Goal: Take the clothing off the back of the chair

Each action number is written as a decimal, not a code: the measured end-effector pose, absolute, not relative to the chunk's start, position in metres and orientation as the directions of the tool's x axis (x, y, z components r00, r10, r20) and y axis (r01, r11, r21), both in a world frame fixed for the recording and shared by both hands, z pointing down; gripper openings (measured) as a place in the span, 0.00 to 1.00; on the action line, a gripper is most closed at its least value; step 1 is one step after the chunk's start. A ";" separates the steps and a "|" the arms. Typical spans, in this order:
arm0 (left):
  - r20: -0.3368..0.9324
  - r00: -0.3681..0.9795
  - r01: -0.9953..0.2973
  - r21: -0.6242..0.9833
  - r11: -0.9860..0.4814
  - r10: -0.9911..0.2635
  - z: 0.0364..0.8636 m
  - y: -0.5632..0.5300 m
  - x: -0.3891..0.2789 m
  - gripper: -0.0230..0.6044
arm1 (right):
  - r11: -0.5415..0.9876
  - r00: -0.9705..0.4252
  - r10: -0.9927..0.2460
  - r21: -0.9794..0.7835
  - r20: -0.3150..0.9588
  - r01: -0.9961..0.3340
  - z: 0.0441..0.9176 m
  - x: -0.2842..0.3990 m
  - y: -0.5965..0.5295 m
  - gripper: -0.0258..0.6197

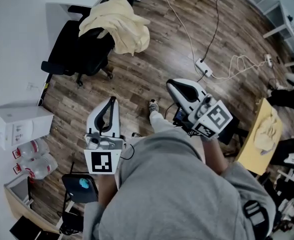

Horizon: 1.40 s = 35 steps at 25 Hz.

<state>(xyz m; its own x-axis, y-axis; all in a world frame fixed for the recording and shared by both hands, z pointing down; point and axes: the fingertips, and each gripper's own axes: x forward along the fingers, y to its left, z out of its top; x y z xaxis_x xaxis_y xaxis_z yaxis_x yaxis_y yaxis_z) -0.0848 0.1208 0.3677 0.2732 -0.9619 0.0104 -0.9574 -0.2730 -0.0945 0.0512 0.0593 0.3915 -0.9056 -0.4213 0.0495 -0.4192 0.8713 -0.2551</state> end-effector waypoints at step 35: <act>-0.003 0.181 -0.983 -0.042 -0.181 -0.983 0.378 -0.015 -0.121 0.09 | 0.889 -0.921 -0.375 -0.243 0.101 -0.389 0.406 0.024 -0.082 0.09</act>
<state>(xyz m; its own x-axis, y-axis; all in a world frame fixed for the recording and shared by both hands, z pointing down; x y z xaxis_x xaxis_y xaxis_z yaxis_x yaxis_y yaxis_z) -0.1208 -0.0149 0.3779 0.1813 -0.9834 -0.0026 -0.9826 -0.1811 -0.0420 0.0242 -0.0816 0.4056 -0.9213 -0.3755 0.1011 -0.3889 0.8886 -0.2433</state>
